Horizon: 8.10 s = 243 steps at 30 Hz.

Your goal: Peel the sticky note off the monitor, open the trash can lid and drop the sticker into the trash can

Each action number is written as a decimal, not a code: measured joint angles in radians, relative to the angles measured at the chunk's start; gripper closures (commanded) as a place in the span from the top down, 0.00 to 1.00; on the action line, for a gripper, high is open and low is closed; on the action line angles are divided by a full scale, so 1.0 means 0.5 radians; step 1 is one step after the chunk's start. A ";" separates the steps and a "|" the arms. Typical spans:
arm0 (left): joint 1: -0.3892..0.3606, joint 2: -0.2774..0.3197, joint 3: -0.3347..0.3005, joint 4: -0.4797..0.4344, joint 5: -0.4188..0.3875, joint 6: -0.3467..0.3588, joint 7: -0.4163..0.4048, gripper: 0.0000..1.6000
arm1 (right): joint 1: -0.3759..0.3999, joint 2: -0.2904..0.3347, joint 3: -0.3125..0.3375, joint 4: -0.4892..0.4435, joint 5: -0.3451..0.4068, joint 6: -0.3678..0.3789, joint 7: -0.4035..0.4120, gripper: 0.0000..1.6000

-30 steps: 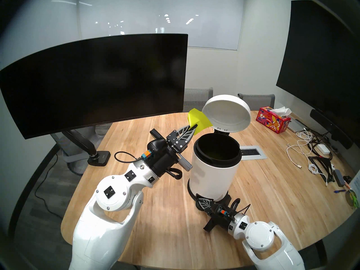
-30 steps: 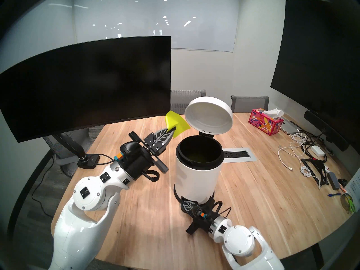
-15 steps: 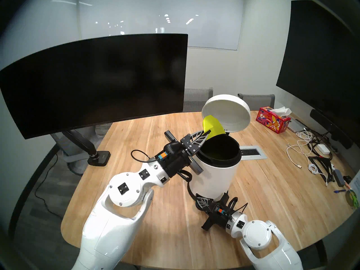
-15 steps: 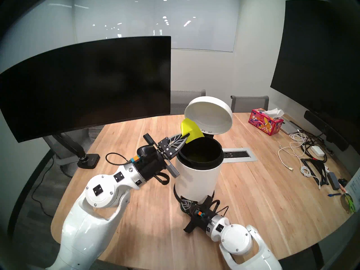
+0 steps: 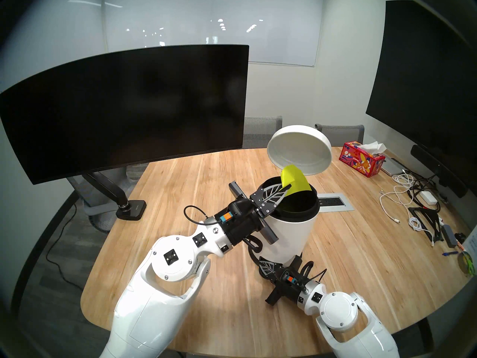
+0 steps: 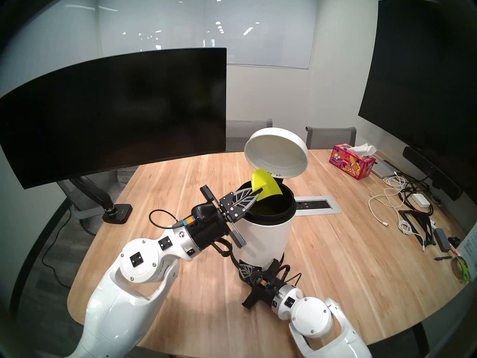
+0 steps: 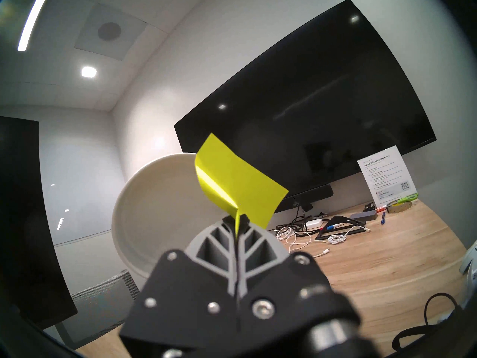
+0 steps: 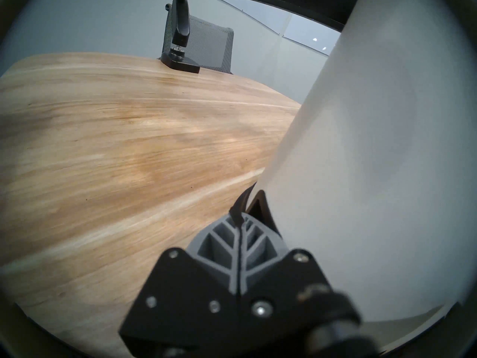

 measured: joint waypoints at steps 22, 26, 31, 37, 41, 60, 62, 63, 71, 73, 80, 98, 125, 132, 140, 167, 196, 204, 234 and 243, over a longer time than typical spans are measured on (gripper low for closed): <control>-0.127 -0.081 0.093 0.185 0.156 -0.009 0.108 0.00 | 0.000 -0.003 0.004 0.010 0.004 -0.023 0.004 0.00; -0.150 -0.090 0.092 0.185 0.153 -0.009 0.119 0.33 | 0.001 0.000 0.004 0.010 0.004 -0.024 0.005 0.00; -0.170 -0.092 0.074 0.174 0.129 -0.007 0.122 0.70 | 0.002 0.003 0.004 0.010 0.005 -0.025 0.005 0.00; -0.181 -0.089 0.055 0.150 0.098 -0.002 0.099 1.00 | 0.003 0.005 0.003 0.010 0.005 -0.026 0.006 0.00; -0.185 -0.089 0.052 0.138 0.084 0.007 0.074 1.00 | 0.003 0.007 0.003 0.010 0.005 -0.026 0.007 0.00; -0.231 -0.116 0.041 0.238 0.236 0.029 0.174 1.00 | 0.006 0.011 0.000 0.009 0.006 -0.023 0.009 0.00; -0.239 -0.121 0.045 0.250 0.247 0.009 0.183 1.00 | 0.006 0.011 0.000 0.009 0.005 -0.022 0.009 0.00; -0.241 -0.122 0.047 0.255 0.250 -0.001 0.184 1.00 | 0.006 0.011 0.000 0.008 0.005 -0.021 0.009 0.00; -0.246 -0.115 0.033 0.272 0.263 -0.075 0.190 1.00 | 0.009 0.011 -0.002 0.006 0.004 -0.014 0.009 0.00; -0.250 -0.114 0.023 0.269 0.252 -0.072 0.184 1.00 | 0.010 0.011 -0.003 0.006 0.004 -0.013 0.009 0.00; -0.297 -0.128 -0.032 0.189 0.183 0.009 0.176 1.00 | 0.010 0.015 -0.003 0.005 0.004 -0.013 0.011 0.00; -0.267 -0.113 -0.009 0.003 0.088 0.166 0.099 1.00 | 0.011 0.021 -0.003 0.002 0.005 -0.009 0.019 0.00; -0.033 0.010 -0.065 0.122 0.195 -0.059 0.140 1.00 | 0.003 0.026 -0.004 -0.003 0.007 -0.012 0.015 0.00; -0.126 -0.023 -0.114 0.063 0.154 0.025 0.153 1.00 | -0.002 0.029 -0.005 -0.007 0.007 -0.013 0.016 0.00; -0.213 -0.052 -0.087 -0.024 0.107 0.128 0.124 1.00 | -0.012 0.034 -0.006 -0.016 0.007 -0.010 0.019 0.00; 0.255 0.000 -0.628 -0.623 -0.277 0.101 0.305 1.00 | -0.021 0.038 -0.020 -0.022 -0.006 -0.010 0.006 0.00; 0.486 -0.129 -0.835 -0.661 -0.470 -0.022 0.512 1.00 | 0.005 0.004 -0.038 -0.018 -0.033 0.029 0.029 0.00; 0.479 -0.131 -0.798 -0.659 -0.471 -0.021 0.515 1.00 | -0.085 0.025 0.010 -0.127 0.038 0.059 0.088 0.00; 0.492 -0.137 -0.761 -0.653 -0.421 -0.018 0.555 1.00 | -0.753 0.180 0.178 -0.884 0.277 -0.151 0.228 0.00; 0.534 -0.144 -0.827 -0.654 -0.442 -0.028 0.585 1.00 | -0.908 0.169 0.207 -0.982 0.370 -0.367 0.195 0.00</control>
